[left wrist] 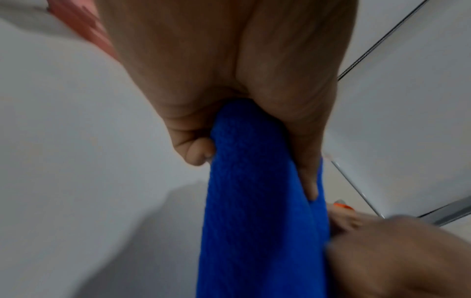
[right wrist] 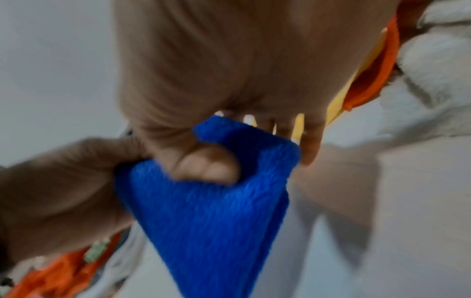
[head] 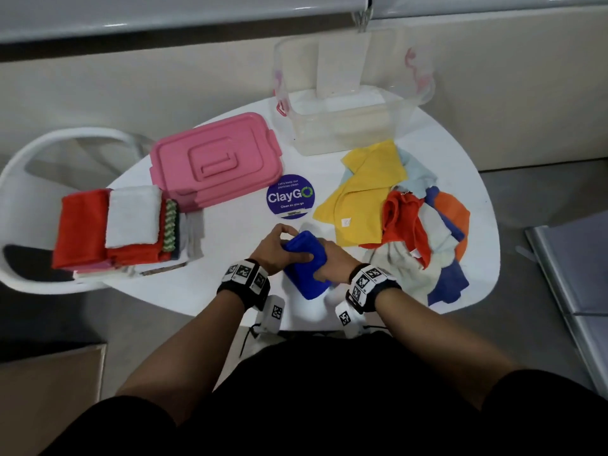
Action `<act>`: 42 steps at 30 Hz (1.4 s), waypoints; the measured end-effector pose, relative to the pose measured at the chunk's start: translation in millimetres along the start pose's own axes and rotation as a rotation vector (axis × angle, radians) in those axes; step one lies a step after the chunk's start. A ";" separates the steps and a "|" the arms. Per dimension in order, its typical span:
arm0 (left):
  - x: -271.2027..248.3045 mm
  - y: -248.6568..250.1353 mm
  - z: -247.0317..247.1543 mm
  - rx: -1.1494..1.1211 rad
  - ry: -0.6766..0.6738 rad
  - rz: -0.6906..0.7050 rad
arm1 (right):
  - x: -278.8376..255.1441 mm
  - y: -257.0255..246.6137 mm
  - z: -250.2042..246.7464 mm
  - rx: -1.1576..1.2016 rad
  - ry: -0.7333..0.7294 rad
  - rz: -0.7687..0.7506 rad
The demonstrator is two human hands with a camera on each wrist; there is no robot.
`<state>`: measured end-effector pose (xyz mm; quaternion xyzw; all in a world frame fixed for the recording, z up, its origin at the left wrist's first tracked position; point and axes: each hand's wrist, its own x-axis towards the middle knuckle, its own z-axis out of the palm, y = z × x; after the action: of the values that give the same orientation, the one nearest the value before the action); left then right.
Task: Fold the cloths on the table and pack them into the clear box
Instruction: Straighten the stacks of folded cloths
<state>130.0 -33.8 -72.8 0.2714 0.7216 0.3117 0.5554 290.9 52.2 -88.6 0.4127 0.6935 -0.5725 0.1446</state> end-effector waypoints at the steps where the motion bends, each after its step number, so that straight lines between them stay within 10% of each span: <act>1: -7.0 2.4 -7.1 -0.007 -0.024 0.011 | -5.0 -6.3 0.8 0.083 -0.095 -0.010; 5: -30.4 5.4 -36.9 -0.098 0.044 0.048 | -20.8 -29.3 8.7 0.331 -0.247 -0.045; 11: -56.8 -18.4 -68.4 -0.597 0.394 0.116 | -17.7 -75.8 52.4 0.312 -0.137 -0.161; 14: -68.8 -27.0 -90.6 -0.730 0.326 0.052 | -9.2 -107.8 75.5 0.366 -0.062 -0.212; 25: -115.5 -67.1 -293.6 -0.364 0.587 0.220 | 42.5 -277.2 187.3 0.542 -0.190 -0.220; 29: -113.9 -79.3 -357.8 -0.271 0.797 0.217 | 74.5 -330.5 221.8 0.543 -0.077 -0.238; 35: -97.0 -92.2 -390.8 0.036 0.731 0.157 | 90.8 -352.4 245.8 0.202 0.102 -0.164; 42: -83.1 -107.1 -377.8 0.547 0.921 0.230 | 104.9 -312.2 224.4 -0.261 0.688 -0.476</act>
<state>-222.0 -221.7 -29.4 0.3183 0.9106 0.2581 0.0535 -65.4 -111.4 -16.6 0.3864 0.8436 -0.3267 -0.1799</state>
